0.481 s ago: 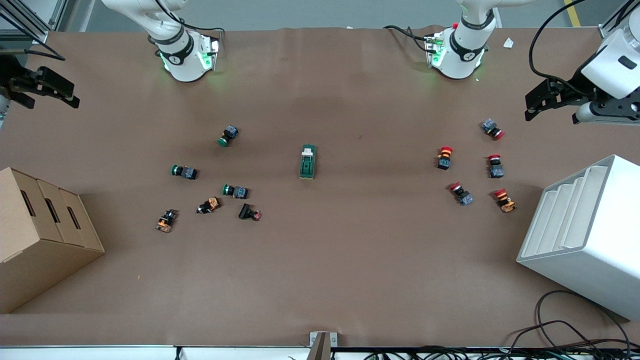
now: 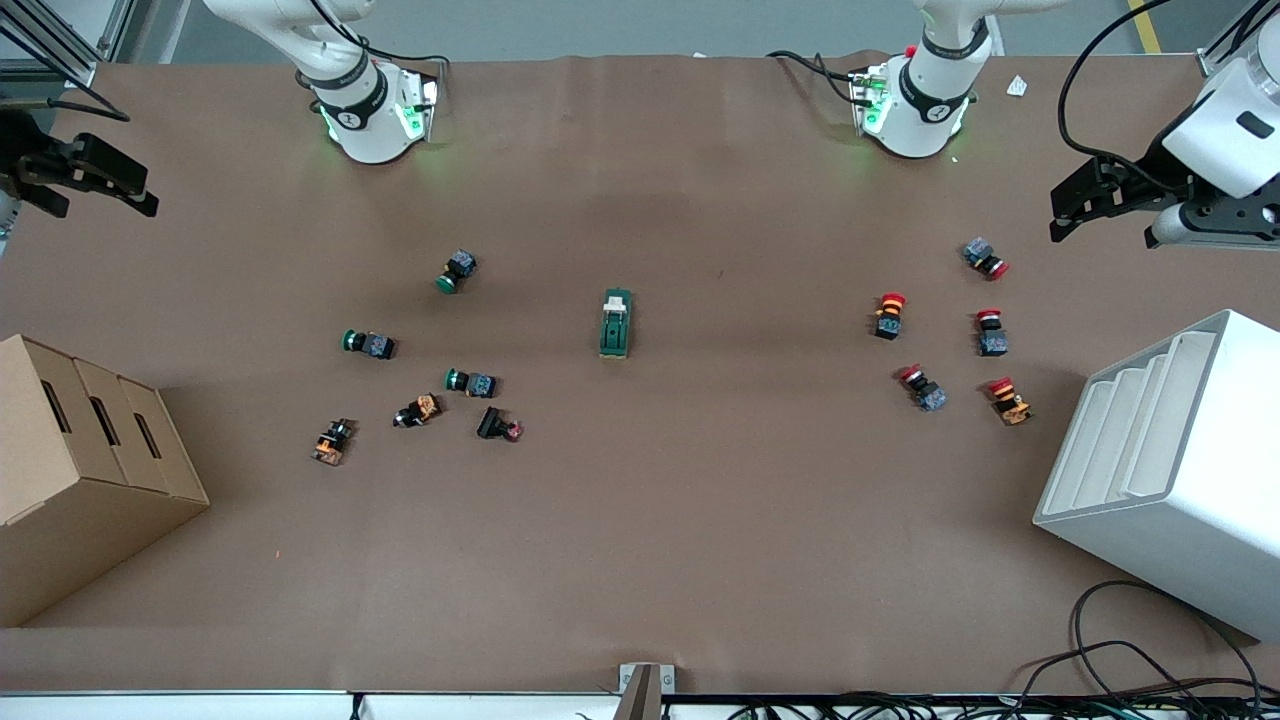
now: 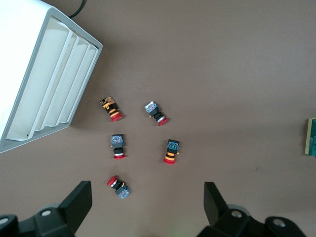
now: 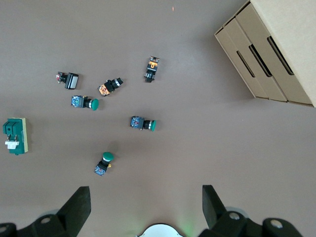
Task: Close load switch with both arms
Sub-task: 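Move the left gripper over the green load switch base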
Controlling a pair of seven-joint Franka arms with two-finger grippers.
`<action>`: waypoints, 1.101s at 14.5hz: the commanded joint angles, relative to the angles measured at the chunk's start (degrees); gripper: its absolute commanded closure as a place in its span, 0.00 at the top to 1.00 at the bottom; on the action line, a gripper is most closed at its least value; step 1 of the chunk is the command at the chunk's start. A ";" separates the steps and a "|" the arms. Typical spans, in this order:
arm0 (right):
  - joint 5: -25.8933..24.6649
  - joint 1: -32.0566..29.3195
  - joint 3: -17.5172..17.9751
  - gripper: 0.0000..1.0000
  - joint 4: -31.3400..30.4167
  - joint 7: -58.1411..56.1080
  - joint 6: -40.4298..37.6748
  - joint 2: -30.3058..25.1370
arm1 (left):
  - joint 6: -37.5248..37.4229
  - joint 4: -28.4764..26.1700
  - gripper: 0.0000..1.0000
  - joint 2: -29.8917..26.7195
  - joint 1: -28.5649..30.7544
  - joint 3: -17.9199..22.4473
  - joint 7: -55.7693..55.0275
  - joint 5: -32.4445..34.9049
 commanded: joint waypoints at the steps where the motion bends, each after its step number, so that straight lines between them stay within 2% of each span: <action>1: -0.01 -0.35 0.00 1.00 -1.24 0.18 0.53 -1.04 | -1.01 1.57 1.00 1.37 -0.68 -0.58 -0.53 -1.05; 4: -0.01 -0.87 0.00 1.00 -1.24 0.18 0.53 -1.04 | 1.96 1.49 1.00 3.03 -2.61 -2.51 -0.79 -1.66; 6: -0.01 -0.79 0.00 1.00 -1.32 0.18 0.53 -1.04 | 4.60 1.14 1.00 4.43 -3.14 -5.22 -2.53 -1.84; 9: -0.01 -0.88 0.00 1.00 -1.32 0.18 0.53 -1.04 | 6.97 1.05 1.00 8.21 -4.02 -12.15 -17.27 -1.58; 11: -0.01 -0.88 0.00 1.00 -1.32 0.18 0.53 -0.95 | 11.36 0.52 1.00 10.94 -4.98 -16.39 -23.09 -1.23; 13: -0.01 -0.96 0.00 1.00 -1.32 0.18 0.53 -1.04 | 16.36 -0.87 1.00 13.23 -9.27 -17.19 -28.27 -0.88; 16: -0.01 -0.88 0.00 1.00 -1.24 0.18 0.62 -0.95 | 26.82 -6.41 1.00 14.89 -16.64 -17.28 -40.83 3.94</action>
